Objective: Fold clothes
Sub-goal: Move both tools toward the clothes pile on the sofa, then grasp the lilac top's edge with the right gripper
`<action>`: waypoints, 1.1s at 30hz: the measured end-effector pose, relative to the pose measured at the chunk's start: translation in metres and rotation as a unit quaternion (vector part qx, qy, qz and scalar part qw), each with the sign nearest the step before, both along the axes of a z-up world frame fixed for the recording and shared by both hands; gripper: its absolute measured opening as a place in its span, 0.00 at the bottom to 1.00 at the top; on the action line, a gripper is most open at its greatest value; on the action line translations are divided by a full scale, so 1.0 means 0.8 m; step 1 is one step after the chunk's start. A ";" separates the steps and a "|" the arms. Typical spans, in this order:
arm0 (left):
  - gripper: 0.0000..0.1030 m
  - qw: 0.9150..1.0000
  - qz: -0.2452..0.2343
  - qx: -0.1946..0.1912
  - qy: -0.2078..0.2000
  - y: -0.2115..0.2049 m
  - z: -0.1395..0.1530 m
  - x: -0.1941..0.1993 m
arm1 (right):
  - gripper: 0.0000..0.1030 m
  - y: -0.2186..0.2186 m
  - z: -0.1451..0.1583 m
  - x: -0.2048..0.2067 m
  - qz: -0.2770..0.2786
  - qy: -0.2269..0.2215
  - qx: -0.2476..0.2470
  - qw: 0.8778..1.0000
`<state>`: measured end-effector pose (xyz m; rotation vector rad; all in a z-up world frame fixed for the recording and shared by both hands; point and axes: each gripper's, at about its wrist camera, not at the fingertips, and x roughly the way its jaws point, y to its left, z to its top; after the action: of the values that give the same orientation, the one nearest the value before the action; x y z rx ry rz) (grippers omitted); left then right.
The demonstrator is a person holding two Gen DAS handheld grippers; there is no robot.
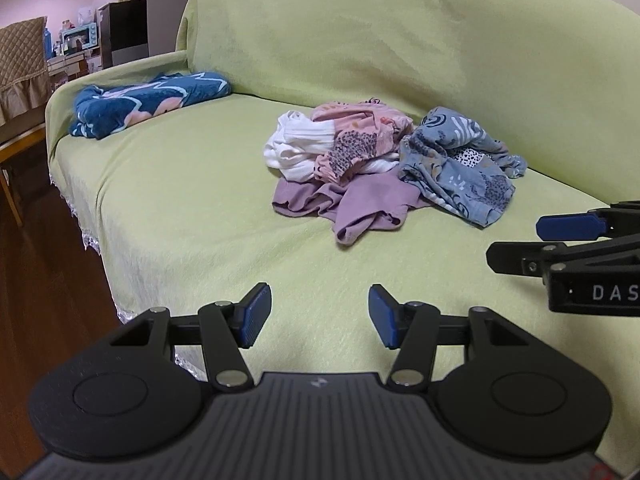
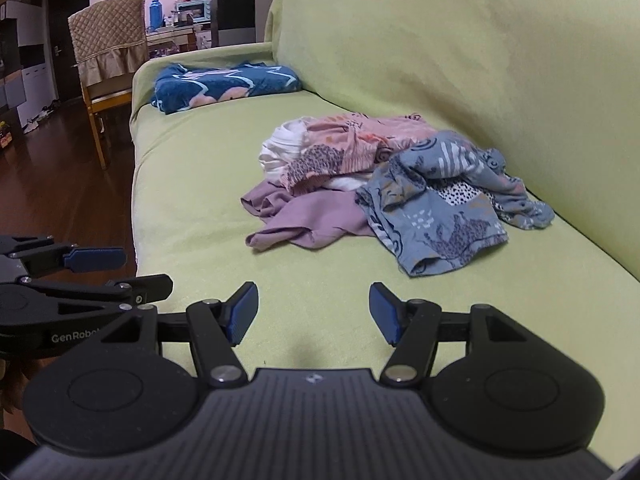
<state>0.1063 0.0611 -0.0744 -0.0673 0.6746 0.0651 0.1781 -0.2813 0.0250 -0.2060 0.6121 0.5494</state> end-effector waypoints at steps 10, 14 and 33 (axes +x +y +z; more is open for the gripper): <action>0.56 1.000 0.002 0.001 0.005 0.002 -0.007 0.000 | 0.56 0.002 -0.001 0.002 0.001 0.003 -0.002 1.000; 0.56 1.000 0.004 0.001 0.002 0.004 -0.008 -0.002 | 0.56 0.003 -0.001 0.002 0.002 0.004 -0.003 1.000; 0.56 0.997 -0.034 0.065 -0.029 0.030 -0.018 0.051 | 0.47 0.088 -0.049 0.065 0.163 -0.109 -0.206 0.959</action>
<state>0.1472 0.0854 -0.0886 0.0778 0.6133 0.0420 0.2300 -0.2106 -0.0138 -0.7637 0.4724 0.7018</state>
